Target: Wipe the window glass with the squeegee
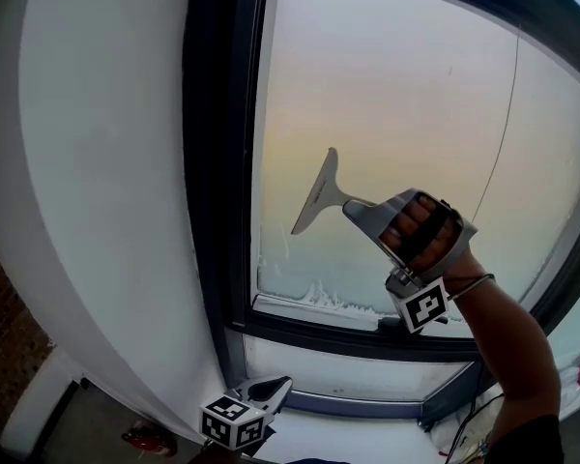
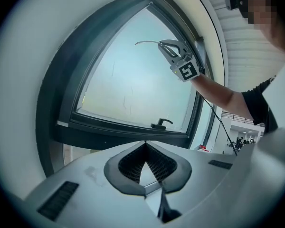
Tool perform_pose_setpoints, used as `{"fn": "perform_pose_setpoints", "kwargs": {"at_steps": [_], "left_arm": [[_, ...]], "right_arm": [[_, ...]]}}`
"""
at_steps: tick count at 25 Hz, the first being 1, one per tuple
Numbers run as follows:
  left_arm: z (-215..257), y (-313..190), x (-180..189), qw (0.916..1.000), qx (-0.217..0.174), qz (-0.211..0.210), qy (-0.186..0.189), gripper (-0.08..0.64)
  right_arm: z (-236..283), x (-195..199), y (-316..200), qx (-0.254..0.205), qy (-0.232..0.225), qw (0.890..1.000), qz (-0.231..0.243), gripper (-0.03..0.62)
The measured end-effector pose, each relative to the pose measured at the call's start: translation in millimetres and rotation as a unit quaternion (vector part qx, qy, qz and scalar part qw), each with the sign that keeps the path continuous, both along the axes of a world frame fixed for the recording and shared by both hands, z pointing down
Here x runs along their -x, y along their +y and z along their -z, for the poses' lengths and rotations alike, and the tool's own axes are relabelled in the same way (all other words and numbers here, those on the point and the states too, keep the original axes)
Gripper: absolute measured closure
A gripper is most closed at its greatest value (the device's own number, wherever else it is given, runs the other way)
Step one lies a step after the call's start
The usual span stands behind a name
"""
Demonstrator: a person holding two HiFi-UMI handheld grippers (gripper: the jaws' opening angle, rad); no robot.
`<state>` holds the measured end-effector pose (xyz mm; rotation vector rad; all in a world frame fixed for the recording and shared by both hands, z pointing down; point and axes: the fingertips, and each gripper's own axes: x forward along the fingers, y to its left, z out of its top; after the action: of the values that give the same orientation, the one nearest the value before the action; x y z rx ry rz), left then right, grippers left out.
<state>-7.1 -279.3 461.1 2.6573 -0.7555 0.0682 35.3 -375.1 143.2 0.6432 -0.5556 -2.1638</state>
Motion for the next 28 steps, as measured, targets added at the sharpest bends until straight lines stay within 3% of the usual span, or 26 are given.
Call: {"fn": "perform_pose_setpoints", "kwargs": {"at_steps": [8, 16, 28], "left_arm": [[1, 15, -40, 0.9985, 0.005, -0.051, -0.018, 0.56], [5, 31, -78, 0.9958, -0.001, -0.092, -0.005, 0.56], [-4, 49, -103, 0.9915, 0.004, -0.129, -0.017, 0.56]], "right_arm": [[-1, -69, 31, 0.003, -0.03, 0.997, -0.066, 0.571], [-6, -134, 58, 0.012, -0.072, 0.989, -0.125, 0.571], [-16, -183, 77, 0.031, -0.123, 0.977, -0.171, 0.571]]}}
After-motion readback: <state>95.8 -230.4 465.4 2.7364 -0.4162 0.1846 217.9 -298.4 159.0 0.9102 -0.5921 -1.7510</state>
